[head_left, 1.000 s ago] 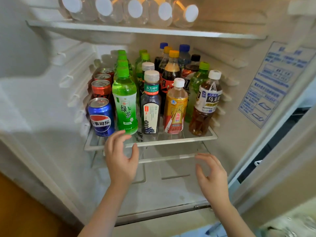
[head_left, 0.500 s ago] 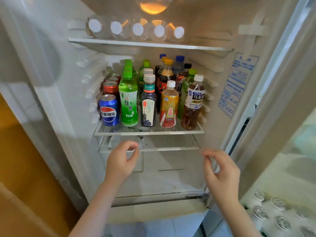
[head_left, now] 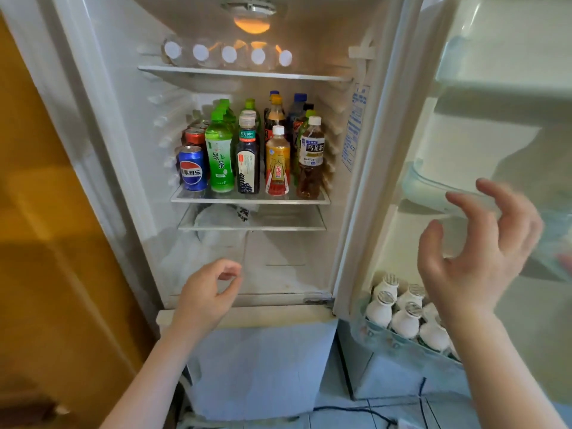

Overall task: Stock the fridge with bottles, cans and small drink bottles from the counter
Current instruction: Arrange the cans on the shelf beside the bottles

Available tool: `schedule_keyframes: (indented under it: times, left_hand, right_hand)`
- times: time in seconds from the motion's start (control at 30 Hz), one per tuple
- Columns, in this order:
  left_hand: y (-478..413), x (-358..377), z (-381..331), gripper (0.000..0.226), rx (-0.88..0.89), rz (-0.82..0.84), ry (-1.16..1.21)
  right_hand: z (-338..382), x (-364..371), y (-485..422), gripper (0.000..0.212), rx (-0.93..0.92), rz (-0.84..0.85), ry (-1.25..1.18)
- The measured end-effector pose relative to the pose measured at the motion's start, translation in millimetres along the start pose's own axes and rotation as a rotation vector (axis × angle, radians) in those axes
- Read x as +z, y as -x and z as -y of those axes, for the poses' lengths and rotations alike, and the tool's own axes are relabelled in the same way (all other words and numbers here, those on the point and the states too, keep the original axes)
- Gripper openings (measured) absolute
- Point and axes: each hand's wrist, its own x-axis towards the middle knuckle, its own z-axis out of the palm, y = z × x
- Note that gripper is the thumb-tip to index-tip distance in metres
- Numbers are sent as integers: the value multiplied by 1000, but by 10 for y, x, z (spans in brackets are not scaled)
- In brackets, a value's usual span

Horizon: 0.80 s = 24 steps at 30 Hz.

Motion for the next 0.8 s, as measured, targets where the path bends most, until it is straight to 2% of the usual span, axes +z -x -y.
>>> schedule_keyframes:
  times: [0.13,0.37,0.7,0.8]
  left_hand:
    - [328,-42,-205,13,-50,33,-39]
    - [725,-74,-528,13,-75,39,-31]
    - [915,-342,-597,15,-95,10,-22]
    - [1003,-406,-561,15,-90,17,-16]
  right_hand:
    - [-203,-275,-139,42,73,101,158]
    - [-456,-438,-219,48,158,446,246]
    - [-472,-508,-197,60,61,644,316]
    - [-408,-528,-215,74,71,723,372]
